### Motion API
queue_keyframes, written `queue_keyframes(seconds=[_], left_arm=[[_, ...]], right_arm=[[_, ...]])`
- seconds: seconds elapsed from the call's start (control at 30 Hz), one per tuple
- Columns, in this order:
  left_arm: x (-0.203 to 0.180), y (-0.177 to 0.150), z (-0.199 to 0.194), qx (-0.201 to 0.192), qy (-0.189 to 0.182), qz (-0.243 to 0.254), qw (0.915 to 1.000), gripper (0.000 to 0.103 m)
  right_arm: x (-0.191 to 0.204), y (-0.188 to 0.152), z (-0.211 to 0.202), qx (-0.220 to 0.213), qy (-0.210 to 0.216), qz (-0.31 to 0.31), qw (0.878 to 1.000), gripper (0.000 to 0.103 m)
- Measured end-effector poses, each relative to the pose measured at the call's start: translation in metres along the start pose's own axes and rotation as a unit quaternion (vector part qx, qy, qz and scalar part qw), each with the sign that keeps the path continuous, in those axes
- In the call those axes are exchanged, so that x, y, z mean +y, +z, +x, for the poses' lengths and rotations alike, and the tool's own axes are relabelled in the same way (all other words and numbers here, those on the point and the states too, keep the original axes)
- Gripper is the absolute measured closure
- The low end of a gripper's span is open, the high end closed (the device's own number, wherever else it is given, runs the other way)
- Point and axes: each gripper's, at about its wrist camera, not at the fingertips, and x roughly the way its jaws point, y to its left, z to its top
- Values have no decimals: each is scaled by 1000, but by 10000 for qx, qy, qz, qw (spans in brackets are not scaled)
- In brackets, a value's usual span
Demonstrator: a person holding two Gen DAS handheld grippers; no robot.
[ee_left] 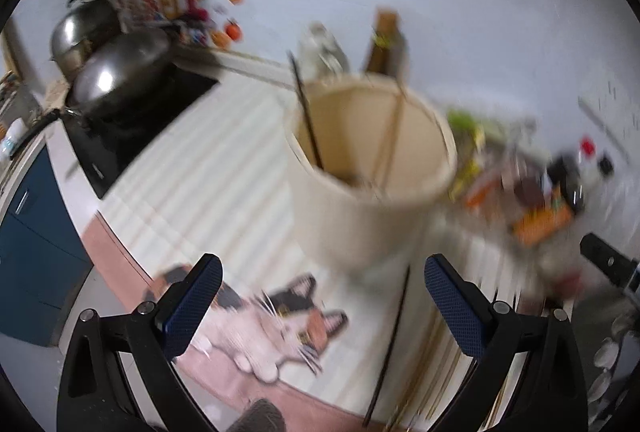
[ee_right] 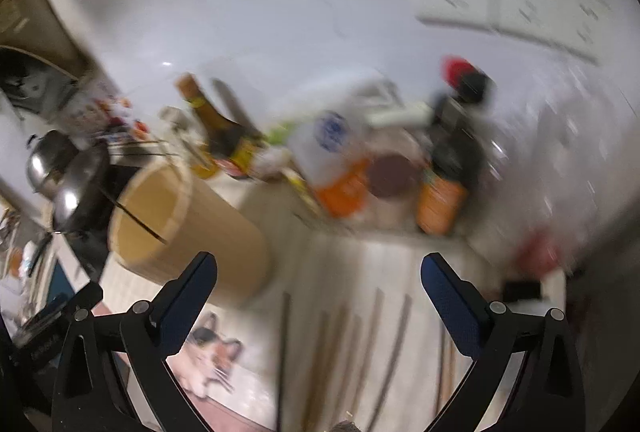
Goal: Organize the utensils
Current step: 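Grasp a dark chopstick with the left tool while the right tool grasps another dark chopstick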
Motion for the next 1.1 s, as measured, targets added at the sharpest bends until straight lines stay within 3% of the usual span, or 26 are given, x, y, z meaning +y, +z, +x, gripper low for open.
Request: queue_keyframes(seconds=[0.17, 0.27, 0.33, 0.43, 0.57, 0.73, 0.97, 1.1], left_arm=[[-33, -39, 30, 392, 27, 501, 9980, 0], [-48, -57, 49, 559, 97, 677, 9961, 0], [-57, -66, 66, 729, 105, 789, 9942, 0], [-67, -74, 90, 952, 61, 885, 9915, 2], [-82, -78, 121, 1257, -4, 1106, 9859, 25], [-98, -75, 152, 1454, -39, 1237, 9816, 31], [-112, -79, 173, 1656, -66, 1481, 9750, 70], [-115, -81, 175, 1696, -166, 1497, 9739, 90]], right_arm=[[-47, -34, 25, 460, -413, 356, 9974, 0], [-69, -54, 45, 828, -367, 571, 9943, 2], [-77, -66, 61, 1104, -355, 616, 9913, 25], [-86, -82, 87, 1489, -327, 701, 9858, 43], [-90, -88, 121, 1875, -372, 686, 9792, 53], [-85, -88, 145, 2066, -559, 562, 9752, 62], [-83, -86, 170, 2284, -652, 508, 9701, 72], [-76, -86, 178, 2366, -698, 400, 9683, 88]])
